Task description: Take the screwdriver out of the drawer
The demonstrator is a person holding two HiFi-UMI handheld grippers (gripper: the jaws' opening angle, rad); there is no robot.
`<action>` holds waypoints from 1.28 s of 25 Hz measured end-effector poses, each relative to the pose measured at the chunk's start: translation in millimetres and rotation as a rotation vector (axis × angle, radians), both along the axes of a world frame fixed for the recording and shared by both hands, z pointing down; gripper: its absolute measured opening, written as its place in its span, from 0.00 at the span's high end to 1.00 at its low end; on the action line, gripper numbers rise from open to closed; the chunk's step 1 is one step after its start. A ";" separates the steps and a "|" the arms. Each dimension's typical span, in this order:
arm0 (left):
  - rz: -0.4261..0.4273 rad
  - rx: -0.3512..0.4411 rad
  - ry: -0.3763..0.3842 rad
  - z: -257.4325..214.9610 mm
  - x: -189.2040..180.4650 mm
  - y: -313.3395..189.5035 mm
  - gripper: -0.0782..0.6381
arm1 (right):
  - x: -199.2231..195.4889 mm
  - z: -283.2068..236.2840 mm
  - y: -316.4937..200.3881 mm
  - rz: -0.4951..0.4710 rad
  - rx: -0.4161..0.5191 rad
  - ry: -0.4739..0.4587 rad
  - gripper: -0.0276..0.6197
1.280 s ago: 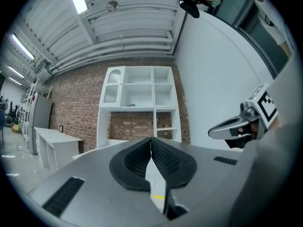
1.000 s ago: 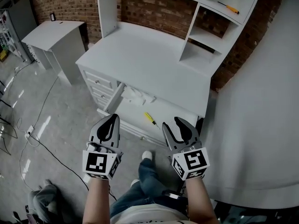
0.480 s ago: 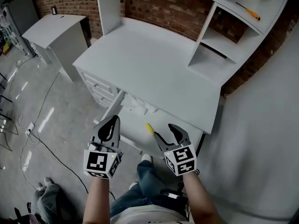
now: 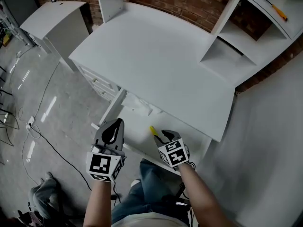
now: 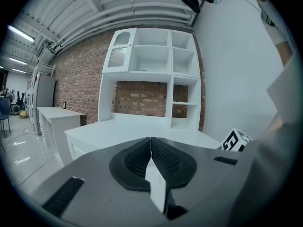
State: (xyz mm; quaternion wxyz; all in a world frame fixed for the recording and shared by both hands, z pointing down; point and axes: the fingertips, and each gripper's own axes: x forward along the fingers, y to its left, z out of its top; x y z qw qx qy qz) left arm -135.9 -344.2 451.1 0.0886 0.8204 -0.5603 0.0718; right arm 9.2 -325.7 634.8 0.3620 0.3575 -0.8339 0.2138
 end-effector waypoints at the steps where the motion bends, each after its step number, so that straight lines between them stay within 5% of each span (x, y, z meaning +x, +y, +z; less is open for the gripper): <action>1: 0.001 -0.008 -0.002 4.8 -0.2 -3.1 0.87 | -1.8 14.0 -1.2 -0.006 -0.033 0.014 0.71; 11: -0.010 -0.077 -0.016 37.9 -4.7 -21.5 0.87 | -7.6 99.7 -11.8 -0.047 -0.208 0.141 0.76; 20: -0.042 -0.094 -0.012 44.6 -15.4 -19.6 0.87 | -4.6 88.1 -16.6 -0.074 -0.161 0.149 0.84; 32: 0.020 -0.005 -0.003 -4.2 0.6 2.3 0.87 | 2.2 -20.9 -13.2 0.013 0.028 0.013 0.84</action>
